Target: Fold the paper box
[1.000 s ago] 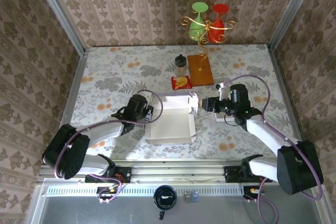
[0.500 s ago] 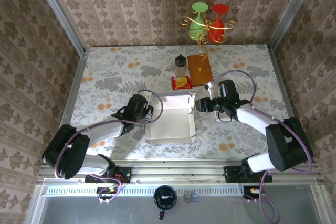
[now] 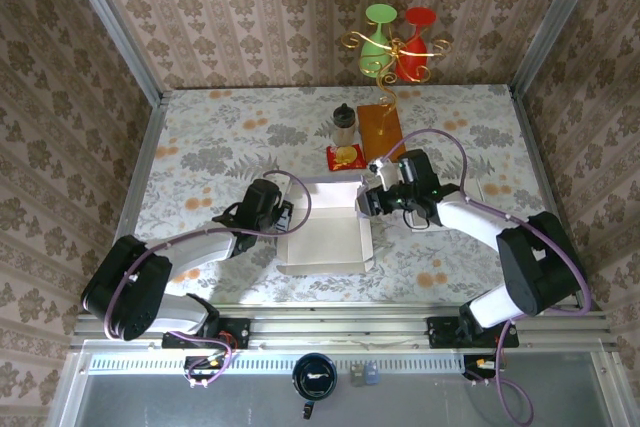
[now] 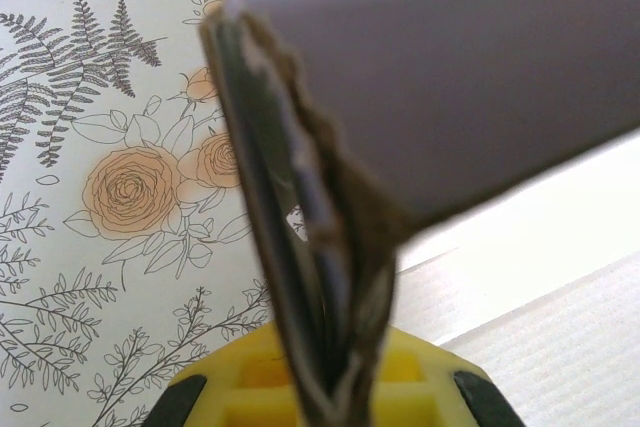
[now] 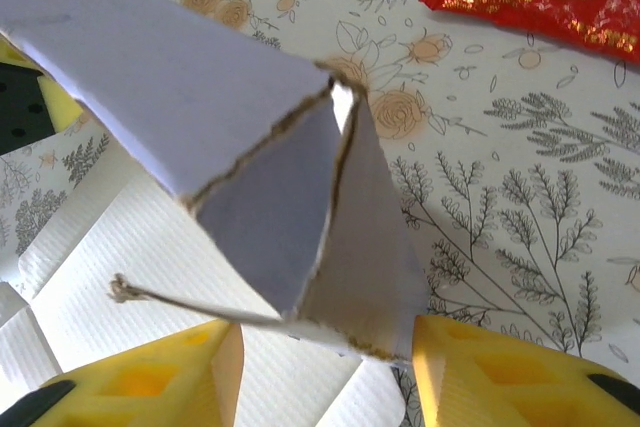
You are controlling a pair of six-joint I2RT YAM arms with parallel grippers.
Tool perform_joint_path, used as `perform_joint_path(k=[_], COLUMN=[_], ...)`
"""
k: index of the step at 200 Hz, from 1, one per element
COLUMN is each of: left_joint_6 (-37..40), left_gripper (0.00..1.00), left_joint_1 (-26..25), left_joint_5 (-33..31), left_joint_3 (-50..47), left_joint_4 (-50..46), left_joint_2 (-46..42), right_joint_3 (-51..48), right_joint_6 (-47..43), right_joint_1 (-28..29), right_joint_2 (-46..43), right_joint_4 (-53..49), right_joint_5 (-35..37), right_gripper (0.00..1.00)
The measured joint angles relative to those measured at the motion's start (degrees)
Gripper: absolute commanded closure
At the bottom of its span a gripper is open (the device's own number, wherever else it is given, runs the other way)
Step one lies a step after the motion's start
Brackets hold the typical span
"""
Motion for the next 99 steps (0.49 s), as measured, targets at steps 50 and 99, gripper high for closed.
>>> perform_joint_path(k=[50, 99], left_joint_6=[0.1, 0.1], left_gripper=[1.0, 1.0], left_joint_1=[0.3, 0.3], left_joint_5=[0.4, 0.4], left_joint_3=[0.0, 0.0], left_joint_4=[0.0, 0.0], left_joint_2=[0.0, 0.0], right_joint_3=[1.5, 2.3], right_joint_6=[-1.6, -2.1], right_joint_1=[1.4, 4.6], right_joint_2=[0.9, 0.9], right_joint_4=[-1.2, -2.3], right_joint_5=[1.6, 7.1], right_gripper=[0.59, 0.7])
